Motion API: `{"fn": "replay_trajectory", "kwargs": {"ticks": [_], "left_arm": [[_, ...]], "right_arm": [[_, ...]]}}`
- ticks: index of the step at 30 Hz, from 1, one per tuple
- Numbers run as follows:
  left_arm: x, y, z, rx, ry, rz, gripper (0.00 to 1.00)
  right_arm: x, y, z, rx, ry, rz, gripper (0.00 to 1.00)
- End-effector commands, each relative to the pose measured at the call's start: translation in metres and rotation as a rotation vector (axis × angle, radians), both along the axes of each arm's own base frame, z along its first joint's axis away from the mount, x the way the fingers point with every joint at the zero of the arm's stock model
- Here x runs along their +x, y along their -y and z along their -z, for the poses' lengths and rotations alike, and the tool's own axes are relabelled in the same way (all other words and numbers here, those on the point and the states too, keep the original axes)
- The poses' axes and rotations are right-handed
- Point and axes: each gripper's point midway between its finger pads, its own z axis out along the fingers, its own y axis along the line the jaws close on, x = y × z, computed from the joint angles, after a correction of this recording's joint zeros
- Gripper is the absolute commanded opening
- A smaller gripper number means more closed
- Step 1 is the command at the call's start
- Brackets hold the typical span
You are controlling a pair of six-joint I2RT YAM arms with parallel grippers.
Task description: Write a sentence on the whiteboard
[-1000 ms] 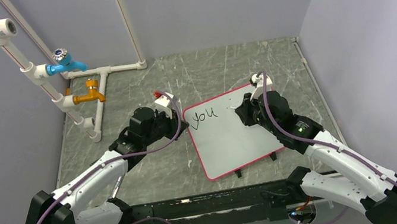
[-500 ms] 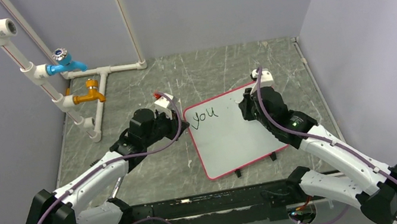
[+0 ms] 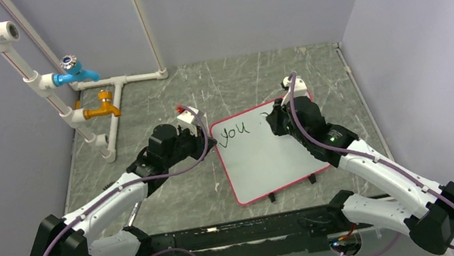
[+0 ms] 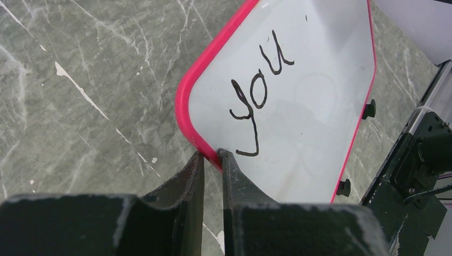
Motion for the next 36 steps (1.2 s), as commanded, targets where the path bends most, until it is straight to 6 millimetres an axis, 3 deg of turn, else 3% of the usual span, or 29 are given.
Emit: {"fn": "replay_trajectory", "kwargs": {"ticks": [1, 16, 25, 36], "left_arm": [[0.001, 0.009, -0.017, -0.030, 0.082, 0.054, 0.00], [0.002, 0.009, -0.019, -0.032, 0.084, 0.046, 0.00], [0.002, 0.008, -0.021, -0.037, 0.086, 0.044, 0.00], [0.001, 0.009, -0.021, -0.041, 0.087, 0.049, 0.00]], "right_arm": [[0.002, -0.013, -0.013, 0.054, 0.031, -0.049, 0.00], [-0.028, -0.008, 0.019, 0.050, -0.065, -0.102, 0.00], [-0.030, 0.012, 0.019, 0.003, -0.063, -0.031, 0.00], [-0.015, 0.027, 0.002, -0.072, -0.011, 0.053, 0.00]]}}
